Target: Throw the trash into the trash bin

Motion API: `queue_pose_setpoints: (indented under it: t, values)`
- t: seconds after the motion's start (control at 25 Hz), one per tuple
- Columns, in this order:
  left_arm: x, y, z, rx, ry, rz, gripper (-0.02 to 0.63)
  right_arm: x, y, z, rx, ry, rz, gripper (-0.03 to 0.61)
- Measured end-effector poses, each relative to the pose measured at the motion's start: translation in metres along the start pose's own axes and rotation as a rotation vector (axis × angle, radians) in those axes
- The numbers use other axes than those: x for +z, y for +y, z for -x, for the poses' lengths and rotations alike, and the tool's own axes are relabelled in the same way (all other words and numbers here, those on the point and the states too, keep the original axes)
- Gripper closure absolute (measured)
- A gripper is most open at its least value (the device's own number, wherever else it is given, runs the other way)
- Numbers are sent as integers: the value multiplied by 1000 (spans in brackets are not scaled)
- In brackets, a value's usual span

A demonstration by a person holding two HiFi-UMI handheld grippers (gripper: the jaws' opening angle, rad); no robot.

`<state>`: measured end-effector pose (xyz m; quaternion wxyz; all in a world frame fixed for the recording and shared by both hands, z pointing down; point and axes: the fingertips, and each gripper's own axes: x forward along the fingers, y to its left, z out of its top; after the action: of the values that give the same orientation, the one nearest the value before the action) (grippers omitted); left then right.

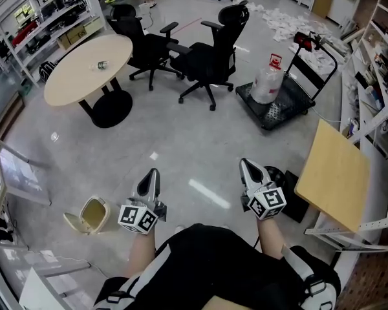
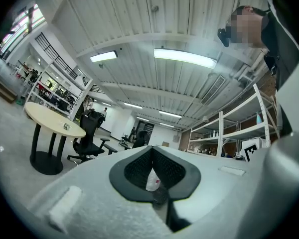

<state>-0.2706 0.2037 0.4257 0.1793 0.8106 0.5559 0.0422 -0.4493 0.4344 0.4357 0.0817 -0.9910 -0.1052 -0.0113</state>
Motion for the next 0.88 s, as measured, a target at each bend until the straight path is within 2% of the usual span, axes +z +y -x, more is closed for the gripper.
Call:
queue_pose_setpoints:
  t: [0.28, 0.52, 0.72, 0.88]
  values:
    - [18, 47, 36, 87, -67, 29, 611, -4, 46, -33, 54, 11, 1, 574]
    - [33, 96, 74, 128, -67, 29, 611, -20, 113, -72, 143, 37, 30, 574]
    - [41, 138, 106, 179, -89, 54, 611, -28, 155, -98, 162, 43, 2, 574]
    - [42, 170, 116, 200, -109, 65, 611, -30, 186, -120, 218, 64, 24, 574]
